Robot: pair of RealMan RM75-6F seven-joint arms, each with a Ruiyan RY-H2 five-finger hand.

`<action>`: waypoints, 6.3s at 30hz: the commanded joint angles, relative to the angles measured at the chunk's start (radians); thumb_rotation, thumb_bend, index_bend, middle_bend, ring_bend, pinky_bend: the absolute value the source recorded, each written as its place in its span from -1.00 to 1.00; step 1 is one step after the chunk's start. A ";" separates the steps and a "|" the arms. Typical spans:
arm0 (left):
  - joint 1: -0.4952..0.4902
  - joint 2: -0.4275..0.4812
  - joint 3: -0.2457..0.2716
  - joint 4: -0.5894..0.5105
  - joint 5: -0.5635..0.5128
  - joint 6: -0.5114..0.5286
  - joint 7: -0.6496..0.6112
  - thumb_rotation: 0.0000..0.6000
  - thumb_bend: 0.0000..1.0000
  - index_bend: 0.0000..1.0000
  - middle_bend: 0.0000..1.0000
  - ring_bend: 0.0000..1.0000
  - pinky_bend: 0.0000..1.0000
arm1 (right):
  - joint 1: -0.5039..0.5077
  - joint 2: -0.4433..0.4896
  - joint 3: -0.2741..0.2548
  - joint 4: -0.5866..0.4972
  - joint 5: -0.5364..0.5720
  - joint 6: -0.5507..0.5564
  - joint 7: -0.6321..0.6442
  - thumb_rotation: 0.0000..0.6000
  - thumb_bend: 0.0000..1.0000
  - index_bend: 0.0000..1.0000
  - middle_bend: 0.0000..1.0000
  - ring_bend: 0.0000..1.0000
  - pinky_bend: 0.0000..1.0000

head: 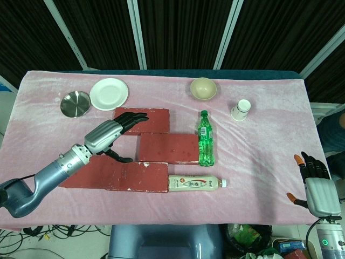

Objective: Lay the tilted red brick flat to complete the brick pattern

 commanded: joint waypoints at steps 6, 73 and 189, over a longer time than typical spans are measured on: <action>0.004 -0.006 0.021 -0.002 -0.009 0.013 0.021 1.00 -0.84 -1.00 -1.00 -1.00 -1.00 | -0.001 0.002 -0.004 0.001 -0.010 0.004 0.002 1.00 -0.92 -1.00 -1.00 -1.00 -0.84; 0.286 0.113 0.276 0.054 -0.063 -0.017 0.284 1.00 -0.97 -1.00 -1.00 -1.00 -1.00 | -0.006 0.009 -0.005 0.001 -0.012 0.011 0.000 1.00 -0.92 -1.00 -1.00 -1.00 -0.84; -0.292 -0.041 0.300 0.010 -1.145 -0.157 1.213 1.00 -0.51 -0.48 -0.42 -1.00 -1.00 | 0.003 0.031 -0.014 -0.036 0.026 -0.036 -0.022 1.00 -0.92 -1.00 -1.00 -1.00 -0.84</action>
